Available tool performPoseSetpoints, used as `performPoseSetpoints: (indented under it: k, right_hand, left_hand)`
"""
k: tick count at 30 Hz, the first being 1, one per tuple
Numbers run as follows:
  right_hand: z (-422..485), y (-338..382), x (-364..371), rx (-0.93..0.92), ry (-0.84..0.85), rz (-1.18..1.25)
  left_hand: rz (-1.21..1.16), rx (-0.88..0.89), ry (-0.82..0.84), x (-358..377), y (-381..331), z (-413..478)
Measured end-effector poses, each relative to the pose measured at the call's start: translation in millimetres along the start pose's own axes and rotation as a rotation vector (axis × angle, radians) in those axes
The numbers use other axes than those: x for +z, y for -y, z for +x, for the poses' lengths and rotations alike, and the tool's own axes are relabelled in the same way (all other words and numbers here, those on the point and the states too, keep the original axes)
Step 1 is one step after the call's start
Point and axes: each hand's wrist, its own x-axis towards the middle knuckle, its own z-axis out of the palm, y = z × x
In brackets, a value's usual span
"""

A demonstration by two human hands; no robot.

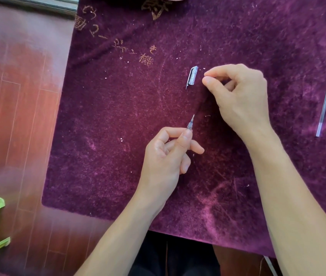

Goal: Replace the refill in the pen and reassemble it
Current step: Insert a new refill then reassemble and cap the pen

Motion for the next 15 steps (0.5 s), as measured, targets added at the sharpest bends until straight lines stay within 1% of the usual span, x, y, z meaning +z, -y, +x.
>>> performPoseSetpoints:
  k: [3, 6, 10, 15]
  right_hand:
    - [-10.9, 2.1, -11.9, 0.094, 0.037, 0.309]
    - [-33.2, 2.8, -19.1, 0.180, 0.143, 0.529]
    - [-62.6, 0.5, -20.2, 0.255, 0.231, 0.649]
    - [-84.8, -1.9, -20.1, 0.307, 0.236, 0.696]
  left_hand:
    - [0.001, 0.008, 0.004, 0.7, -2.1, -2.0]
    - [0.023, 0.014, 0.006, 0.6, -2.2, -6.0]
    - [0.036, 0.013, 0.015, 0.4, -0.3, -10.8]
    - [0.046, 0.011, 0.024, 1.1, 4.8, -15.2]
